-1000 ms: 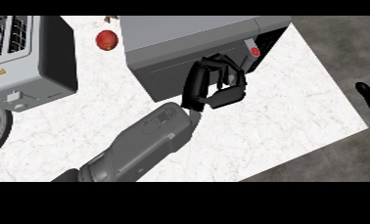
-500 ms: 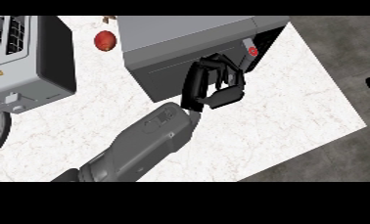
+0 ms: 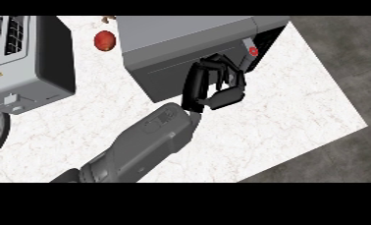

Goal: Pick up the milk, place it into the microwave and close the microwave

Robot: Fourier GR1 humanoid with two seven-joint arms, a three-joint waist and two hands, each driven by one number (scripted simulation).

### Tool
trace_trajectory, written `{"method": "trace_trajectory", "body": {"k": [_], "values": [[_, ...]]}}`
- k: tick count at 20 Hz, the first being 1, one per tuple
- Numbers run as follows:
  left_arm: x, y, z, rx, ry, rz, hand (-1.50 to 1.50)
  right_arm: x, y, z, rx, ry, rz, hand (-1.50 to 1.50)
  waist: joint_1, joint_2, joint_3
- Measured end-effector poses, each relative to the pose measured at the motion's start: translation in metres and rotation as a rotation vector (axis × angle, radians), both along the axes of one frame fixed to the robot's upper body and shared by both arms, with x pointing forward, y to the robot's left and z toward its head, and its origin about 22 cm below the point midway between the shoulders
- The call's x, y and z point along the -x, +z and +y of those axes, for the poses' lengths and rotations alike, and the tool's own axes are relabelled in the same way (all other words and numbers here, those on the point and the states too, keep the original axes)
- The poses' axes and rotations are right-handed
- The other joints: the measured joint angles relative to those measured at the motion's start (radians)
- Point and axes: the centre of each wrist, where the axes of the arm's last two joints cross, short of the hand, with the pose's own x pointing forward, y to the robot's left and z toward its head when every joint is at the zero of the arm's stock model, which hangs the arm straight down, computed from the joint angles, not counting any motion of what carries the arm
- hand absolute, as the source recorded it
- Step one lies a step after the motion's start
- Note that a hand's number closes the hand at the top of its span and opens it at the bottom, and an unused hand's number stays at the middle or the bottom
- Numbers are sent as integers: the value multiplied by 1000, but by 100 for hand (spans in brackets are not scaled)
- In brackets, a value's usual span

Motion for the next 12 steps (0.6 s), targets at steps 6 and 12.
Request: {"method": "trace_trajectory", "body": {"k": [6, 12], "values": [[0, -1, -1, 6, 2, -9, 150, -2, 8, 0, 4, 40, -12, -150, 0, 1, 1], [0, -1, -2, 14, -2, -15, 150, -4, 11, 1, 10, 99, -5, -150, 2, 3, 2]]}}
